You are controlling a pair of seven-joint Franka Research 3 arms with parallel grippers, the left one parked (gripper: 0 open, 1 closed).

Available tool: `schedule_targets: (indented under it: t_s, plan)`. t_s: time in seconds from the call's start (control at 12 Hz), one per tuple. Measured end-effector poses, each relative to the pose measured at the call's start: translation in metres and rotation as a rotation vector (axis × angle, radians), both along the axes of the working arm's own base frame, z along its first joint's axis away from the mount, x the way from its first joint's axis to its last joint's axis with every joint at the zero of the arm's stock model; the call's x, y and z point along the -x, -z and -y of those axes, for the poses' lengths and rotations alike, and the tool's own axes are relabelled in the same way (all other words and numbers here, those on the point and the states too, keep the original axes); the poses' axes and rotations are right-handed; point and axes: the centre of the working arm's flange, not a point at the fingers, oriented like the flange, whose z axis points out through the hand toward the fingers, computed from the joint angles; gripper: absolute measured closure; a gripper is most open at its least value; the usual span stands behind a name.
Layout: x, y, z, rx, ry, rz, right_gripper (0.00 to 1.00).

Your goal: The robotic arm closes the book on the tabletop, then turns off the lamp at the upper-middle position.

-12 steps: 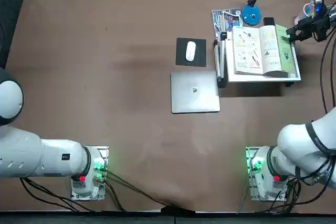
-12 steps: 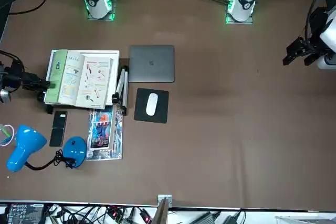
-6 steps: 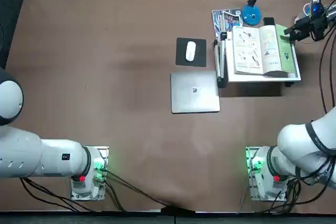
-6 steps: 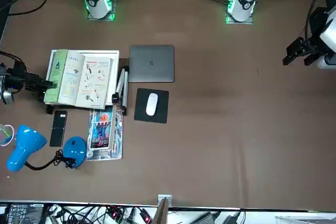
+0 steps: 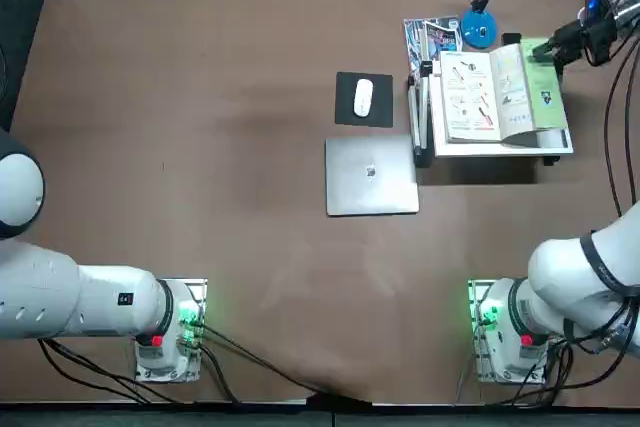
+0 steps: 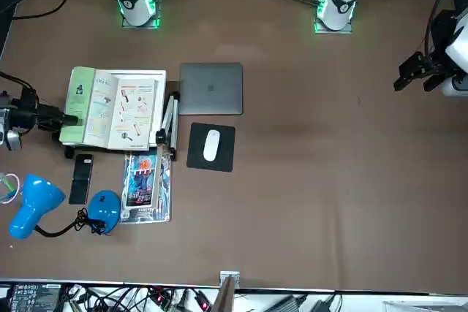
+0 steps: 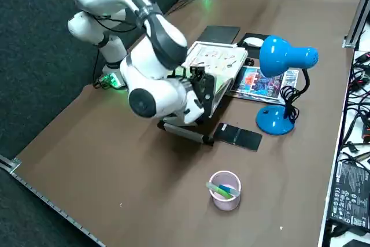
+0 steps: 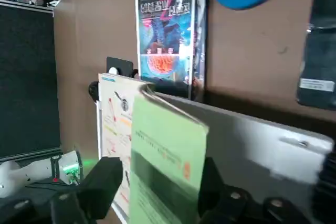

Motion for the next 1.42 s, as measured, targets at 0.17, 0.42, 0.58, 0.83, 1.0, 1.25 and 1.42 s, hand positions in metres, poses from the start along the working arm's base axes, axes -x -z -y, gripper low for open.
schedule_targets:
  t_s: [0.17,0.42,0.58,0.83,1.0,1.25,1.42]
  plan:
    - [-0.008,-0.021,-0.014,0.018,0.001,-0.004,0.23]
    - [-0.014,-0.052,-0.029,0.041,0.015,-0.010,0.37]
    - [-0.016,-0.064,-0.038,0.062,0.003,-0.012,0.44]
    - [-0.020,-0.075,-0.060,0.117,-0.048,-0.030,0.58]
    - [-0.025,-0.088,-0.087,0.155,-0.080,-0.048,0.62]
    - [-0.028,-0.094,-0.103,0.179,-0.105,-0.053,0.75]
    - [-0.029,-0.098,-0.111,0.211,-0.122,-0.065,0.78]
